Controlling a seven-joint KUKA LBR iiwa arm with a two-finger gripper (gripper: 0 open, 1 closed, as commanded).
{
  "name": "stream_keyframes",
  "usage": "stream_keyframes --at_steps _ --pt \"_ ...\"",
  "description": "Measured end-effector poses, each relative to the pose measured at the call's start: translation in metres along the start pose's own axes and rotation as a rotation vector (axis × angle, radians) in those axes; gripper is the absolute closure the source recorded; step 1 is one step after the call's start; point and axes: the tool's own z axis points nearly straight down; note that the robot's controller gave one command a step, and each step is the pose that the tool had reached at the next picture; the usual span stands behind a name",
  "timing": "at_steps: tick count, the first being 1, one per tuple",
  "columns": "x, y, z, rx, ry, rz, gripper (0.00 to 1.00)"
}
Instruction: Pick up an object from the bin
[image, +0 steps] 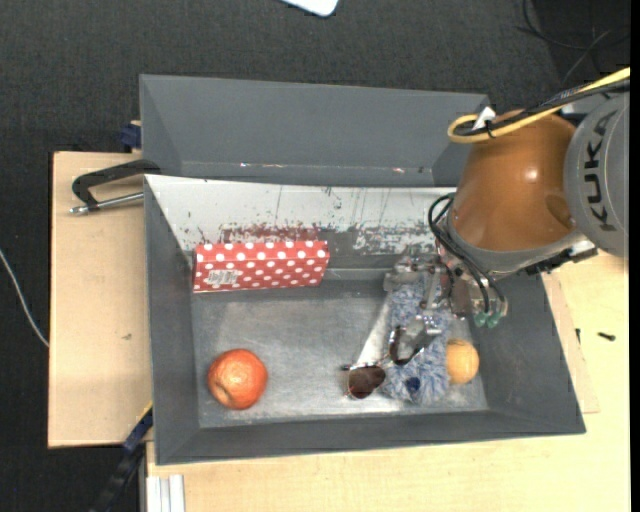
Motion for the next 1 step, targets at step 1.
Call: stream_keyframes --at_steps 1 --pt "0.0169 -0.0096 0.0673 0.0 -0.002 -0.145 0.0"
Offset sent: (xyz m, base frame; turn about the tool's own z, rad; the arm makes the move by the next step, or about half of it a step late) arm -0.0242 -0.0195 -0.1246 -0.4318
